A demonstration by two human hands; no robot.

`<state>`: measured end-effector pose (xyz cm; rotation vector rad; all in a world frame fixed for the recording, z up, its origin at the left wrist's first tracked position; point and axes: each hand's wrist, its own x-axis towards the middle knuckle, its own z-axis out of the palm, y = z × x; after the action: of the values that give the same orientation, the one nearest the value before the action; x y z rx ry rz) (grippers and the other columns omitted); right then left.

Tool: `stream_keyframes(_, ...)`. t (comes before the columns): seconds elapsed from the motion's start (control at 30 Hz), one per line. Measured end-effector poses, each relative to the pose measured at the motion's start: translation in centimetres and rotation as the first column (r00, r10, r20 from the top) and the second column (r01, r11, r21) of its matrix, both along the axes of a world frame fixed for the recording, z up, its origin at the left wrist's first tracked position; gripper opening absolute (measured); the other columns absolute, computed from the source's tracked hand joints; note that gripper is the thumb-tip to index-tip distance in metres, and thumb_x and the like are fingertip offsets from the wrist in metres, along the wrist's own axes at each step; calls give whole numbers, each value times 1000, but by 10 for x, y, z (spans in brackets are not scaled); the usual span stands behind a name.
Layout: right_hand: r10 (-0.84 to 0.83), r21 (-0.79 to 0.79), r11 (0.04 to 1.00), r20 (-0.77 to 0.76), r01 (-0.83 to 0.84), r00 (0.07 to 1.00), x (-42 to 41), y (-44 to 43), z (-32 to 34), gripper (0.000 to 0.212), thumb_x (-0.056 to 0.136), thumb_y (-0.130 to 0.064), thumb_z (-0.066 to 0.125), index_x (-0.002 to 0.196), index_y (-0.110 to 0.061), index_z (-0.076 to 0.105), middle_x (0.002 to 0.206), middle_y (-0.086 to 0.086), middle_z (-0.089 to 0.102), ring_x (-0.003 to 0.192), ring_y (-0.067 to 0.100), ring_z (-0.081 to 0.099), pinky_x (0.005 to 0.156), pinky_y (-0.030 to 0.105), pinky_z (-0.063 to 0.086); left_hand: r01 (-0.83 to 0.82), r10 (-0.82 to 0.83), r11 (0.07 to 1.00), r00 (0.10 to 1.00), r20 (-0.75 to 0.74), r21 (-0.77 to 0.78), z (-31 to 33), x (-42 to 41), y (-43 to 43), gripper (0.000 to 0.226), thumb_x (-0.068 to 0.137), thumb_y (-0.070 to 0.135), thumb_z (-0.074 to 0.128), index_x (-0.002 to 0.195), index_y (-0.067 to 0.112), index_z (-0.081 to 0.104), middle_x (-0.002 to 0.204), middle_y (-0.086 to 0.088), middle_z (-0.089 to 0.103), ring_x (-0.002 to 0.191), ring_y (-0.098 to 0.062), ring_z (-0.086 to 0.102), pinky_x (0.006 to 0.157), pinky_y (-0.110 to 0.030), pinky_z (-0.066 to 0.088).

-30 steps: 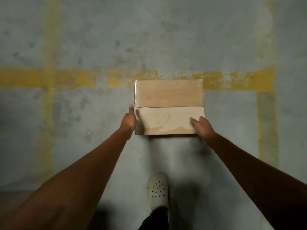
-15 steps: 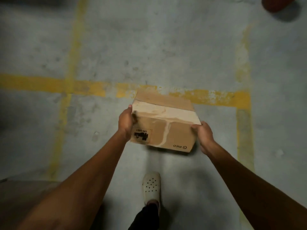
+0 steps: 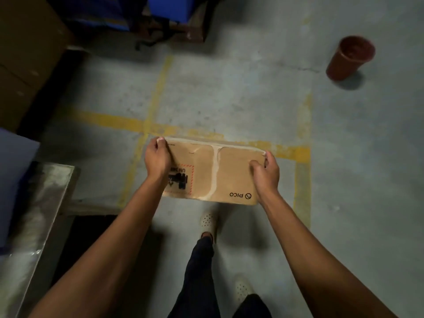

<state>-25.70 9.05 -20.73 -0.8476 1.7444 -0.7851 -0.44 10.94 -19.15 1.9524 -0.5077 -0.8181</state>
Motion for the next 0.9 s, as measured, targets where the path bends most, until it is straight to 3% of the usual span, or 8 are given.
stream_keyframes(0.17, 162, -88, 982, -69, -167, 984, 6, 67, 85, 49, 71, -48, 52, 118, -34, 54, 120, 0, 68, 111, 31, 61, 94, 45, 49, -227, 230, 972, 972, 51, -56, 85, -10, 108, 41, 82, 68, 31, 95, 39, 57, 106, -5, 67, 102, -29, 63, 102, -59, 44)
stream_keyframes(0.23, 247, -146, 955, -93, -259, 964, 13, 91, 113, 43, 71, -50, 51, 112, -38, 51, 115, -1, 67, 111, 31, 59, 96, 48, 46, -296, 303, 951, 949, 86, -88, 116, -14, 158, 48, 88, 64, 32, 125, 42, 55, 130, -3, 61, 122, -29, 55, 111, -60, 34)
stream_keyframes(0.3, 342, -173, 920, -84, -352, 936, 24, 114, 139, 48, 81, -41, 56, 128, -35, 55, 113, -7, 62, 109, 22, 55, 100, 45, 42, -386, 399, 915, 910, 116, -120, 140, -12, 210, 54, 94, 60, 34, 141, 38, 47, 139, 1, 57, 130, -28, 50, 113, -59, 31)
stream_keyframes(0.47, 588, -237, 776, -65, -585, 806, 77, 172, 178, 53, 53, -63, 44, 99, -37, 43, 101, -5, 55, 95, 21, 52, 81, 36, 37, -612, 638, 760, 767, 71, -217, 193, -1, 334, 33, 103, 50, 36, 104, 27, 60, 88, 4, 66, 90, -21, 66, 84, -41, 51)
stream_keyframes(0.57, 708, -279, 669, -42, -688, 705, 117, 215, 203, 60, 74, -52, 59, 130, -32, 55, 130, 0, 60, 121, 25, 53, 101, 40, 40, -708, 740, 659, 671, 50, -251, 212, 7, 402, 29, 102, 47, 38, 97, 27, 60, 94, -1, 68, 88, -22, 67, 83, -46, 57)
stream_keyframes(0.63, 770, -303, 596, -47, -744, 636, 142, 245, 217, 72, 88, -39, 63, 154, -32, 36, 152, 0, 48, 139, 31, 42, 115, 49, 31, -753, 790, 600, 610, 54, -269, 220, 11, 446, 23, 103, 40, 41, 95, 28, 59, 96, -2, 68, 87, -21, 66, 83, -46, 58)
stream_keyframes(0.73, 850, -325, 484, -44, -812, 524, 176, 288, 233, 79, 88, -39, 66, 157, -35, 28, 156, 5, 42, 143, 36, 36, 117, 54, 28, -817, 861, 500, 506, 59, -288, 229, 17, 502, 19, 103, 33, 46, 100, 23, 62, 99, -3, 67, 87, -20, 62, 76, -40, 55)
stream_keyframes(0.9, 933, -399, 346, 49, -850, 357, 230, 345, 240, 63, 72, -52, 65, 133, -38, 57, 133, 3, 61, 119, 26, 57, 105, 49, 46, -878, 935, 350, 348, 67, -326, 237, 26, 583, 21, 100, 36, 55, 100, 19, 66, 96, 7, 63, 93, -15, 58, 80, -36, 49)
